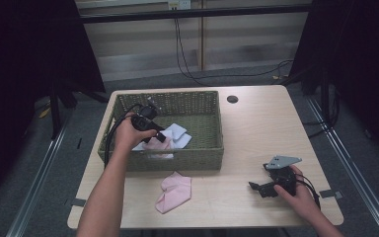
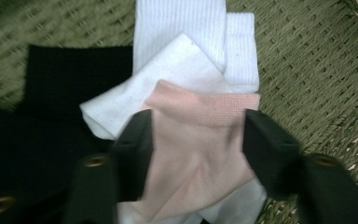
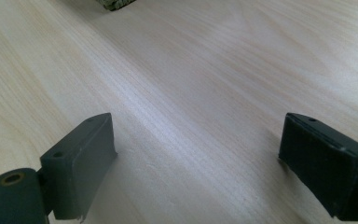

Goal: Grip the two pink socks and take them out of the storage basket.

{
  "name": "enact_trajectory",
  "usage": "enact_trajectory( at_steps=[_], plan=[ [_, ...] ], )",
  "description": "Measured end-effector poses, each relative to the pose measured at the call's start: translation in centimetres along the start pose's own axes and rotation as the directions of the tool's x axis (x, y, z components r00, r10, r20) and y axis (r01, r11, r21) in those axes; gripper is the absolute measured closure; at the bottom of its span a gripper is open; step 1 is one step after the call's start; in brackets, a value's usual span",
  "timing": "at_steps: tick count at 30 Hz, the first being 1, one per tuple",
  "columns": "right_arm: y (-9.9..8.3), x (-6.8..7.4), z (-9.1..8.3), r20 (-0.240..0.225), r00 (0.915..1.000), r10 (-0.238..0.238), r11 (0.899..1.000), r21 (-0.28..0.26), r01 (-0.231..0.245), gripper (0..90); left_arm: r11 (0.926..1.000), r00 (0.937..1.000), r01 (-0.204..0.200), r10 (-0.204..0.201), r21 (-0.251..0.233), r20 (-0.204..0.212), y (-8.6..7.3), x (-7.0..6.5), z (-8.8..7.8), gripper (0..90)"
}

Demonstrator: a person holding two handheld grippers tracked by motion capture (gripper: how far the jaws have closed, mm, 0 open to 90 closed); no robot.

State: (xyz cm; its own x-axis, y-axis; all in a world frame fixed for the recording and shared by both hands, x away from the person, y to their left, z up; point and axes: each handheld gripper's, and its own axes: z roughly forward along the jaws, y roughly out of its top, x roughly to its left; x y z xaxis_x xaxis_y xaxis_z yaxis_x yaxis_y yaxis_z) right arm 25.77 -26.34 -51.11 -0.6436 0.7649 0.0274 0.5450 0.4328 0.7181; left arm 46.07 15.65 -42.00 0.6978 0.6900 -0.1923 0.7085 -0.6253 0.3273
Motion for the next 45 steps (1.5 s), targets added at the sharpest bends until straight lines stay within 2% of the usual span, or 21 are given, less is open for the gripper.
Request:
enact_trajectory(
  at_steps=[1, 3, 5, 6, 8, 11, 12, 13, 16, 17, 19, 20, 23, 27, 30, 31, 33, 34, 40, 42, 45],
  plan=[
    [0.0, 0.0, 0.0, 0.001, 1.0, 0.002, 1.0, 0.001, -0.002, 9.8, 0.9996, 0.9999, 0.001, -0.001, 0.028, 0.012, 0.0, 0.0, 0.3, 34.0],
    [0.0, 0.0, 0.0, 0.0, 1.0, 0.002, 1.0, 0.001, -0.002, 9.8, 0.9992, 0.9999, -0.002, 0.002, 0.039, 0.017, 0.1, 0.0, 0.4, 29.5],
    [0.0, 0.0, 0.0, 0.001, 1.0, 0.002, 1.0, 0.001, -0.002, 9.8, 0.9967, 0.9997, -0.006, 0.004, 0.08, 0.025, 0.2, 0.0, 0.8, 27.1],
    [0.0, 0.0, 0.0, 0.001, 1.0, 0.002, 1.0, 0.001, -0.002, 9.8, 0.9967, 0.9997, -0.006, 0.004, 0.08, 0.025, 0.2, 0.0, 0.8, 25.8],
    [0.0, 0.0, 0.0, 0.0, 1.0, 0.002, 1.0, 0.001, -0.002, 9.8, 0.991, 0.9997, 0.007, -0.01, 0.134, 0.023, 0.4, 0.1, 1.4, 24.8],
    [0.0, 0.0, 0.0, -0.001, 1.0, 0.0, 1.0, 0.0, 0.0, 9.8, 0.9894, 0.9997, 0.014, -0.017, 0.144, 0.017, 0.4, 0.1, 1.5, 27.8],
    [0.0, 0.0, 0.0, -0.001, 1.0, 0.003, 1.0, 0.002, -0.003, 9.8, 0.99, 0.9998, 0.012, -0.014, 0.141, 0.012, 0.4, 0.1, 1.5, 40.4],
    [0.0, 0.0, 0.0, -0.001, 1.0, 0.003, 1.0, 0.002, -0.003, 9.8, 0.99, 0.9998, 0.012, -0.014, 0.141, 0.012, 0.4, 0.1, 1.5, 45.2],
    [0.0, 0.0, 0.0, 0.0, 1.0, 0.003, 1.0, 0.002, -0.003, 9.8, 0.9935, 0.9999, -0.01, 0.009, 0.113, 0.005, 0.3, -0.1, 1.2, 71.0],
    [0.0, 0.0, 0.0, -0.001, 1.0, 0.0, 1.0, 0.001, 0.0, 9.8, 0.9936, 0.9999, -0.015, 0.014, 0.112, 0.006, 0.3, -0.2, 1.2, 75.9],
    [0.0, 0.0, 0.0, -0.001, 1.0, 0.002, 1.0, 0.003, -0.002, 9.8, 0.9932, 0.9998, -0.021, 0.021, 0.114, 0.0, 0.3, -0.3, 1.2, 80.8],
    [0.0, 0.0, 0.0, 0.0, 1.0, 0.002, 1.0, 0.003, -0.002, 9.8, 0.995, 0.9997, -0.022, 0.023, 0.097, -0.008, 0.3, -0.3, 1.0, 83.0],
    [0.0, 0.0, 0.0, -0.001, 1.0, 0.0, 1.0, 0.001, 0.0, 9.8, 0.9962, 0.9999, -0.01, 0.011, 0.086, -0.009, 0.2, -0.3, 0.7, 85.0],
    [0.0, 0.0, 0.0, -0.001, 1.0, 0.0, 1.0, 0.001, 0.0, 9.8, 0.9982, 1.0, -0.006, 0.006, 0.059, -0.007, 0.4, -0.3, -0.9, 85.6],
    [0.0, 0.0, 0.0, 0.0, 1.0, 0.002, 1.0, 0.001, -0.002, 9.8, 0.9995, 0.9999, -0.001, 0.001, 0.032, 0.011, 0.6, -0.4, -2.5, 85.7],
    [0.0, 0.0, 0.0, 0.0, 1.0, 0.002, 1.0, 0.001, -0.002, 9.8, 0.9995, 0.9999, -0.001, 0.001, 0.032, 0.011, 0.6, -0.4, -2.5, 85.7],
    [0.0, 0.0, 0.0, 0.001, 1.0, 0.002, 1.0, 0.001, -0.002, 9.8, 0.9999, 0.9989, 0.015, -0.016, 0.007, 0.045, 0.9, -0.7, -4.0, 85.8],
    [0.0, 0.0, 0.0, 0.001, 1.0, 0.002, 1.0, 0.001, -0.002, 9.8, 0.9999, 0.9989, 0.015, -0.016, 0.007, 0.045, 0.9, -0.7, -4.0, 85.8],
    [0.0, 0.0, 0.0, 0.0, 1.0, 0.0, 1.0, 0.001, 0.0, 9.8, 0.9999, 0.9973, 0.015, -0.016, 0.008, 0.071, 1.6, -1.4, -6.7, 85.8],
    [0.0, 0.0, 0.0, 0.001, 1.0, 0.0, 1.0, 0.001, 0.0, 9.8, 0.9999, 0.9976, 0.008, -0.008, 0.007, 0.069, 1.7, -1.4, -7.1, 85.8],
    [0.0, 0.0, 0.0, 0.001, 1.0, 0.0, 1.0, 0.001, 0.0, 9.8, 1.0, 0.997, -0.001, 0.001, -0.007, 0.078, 2.0, -2.1, -8.6, 85.8]
  ],
)
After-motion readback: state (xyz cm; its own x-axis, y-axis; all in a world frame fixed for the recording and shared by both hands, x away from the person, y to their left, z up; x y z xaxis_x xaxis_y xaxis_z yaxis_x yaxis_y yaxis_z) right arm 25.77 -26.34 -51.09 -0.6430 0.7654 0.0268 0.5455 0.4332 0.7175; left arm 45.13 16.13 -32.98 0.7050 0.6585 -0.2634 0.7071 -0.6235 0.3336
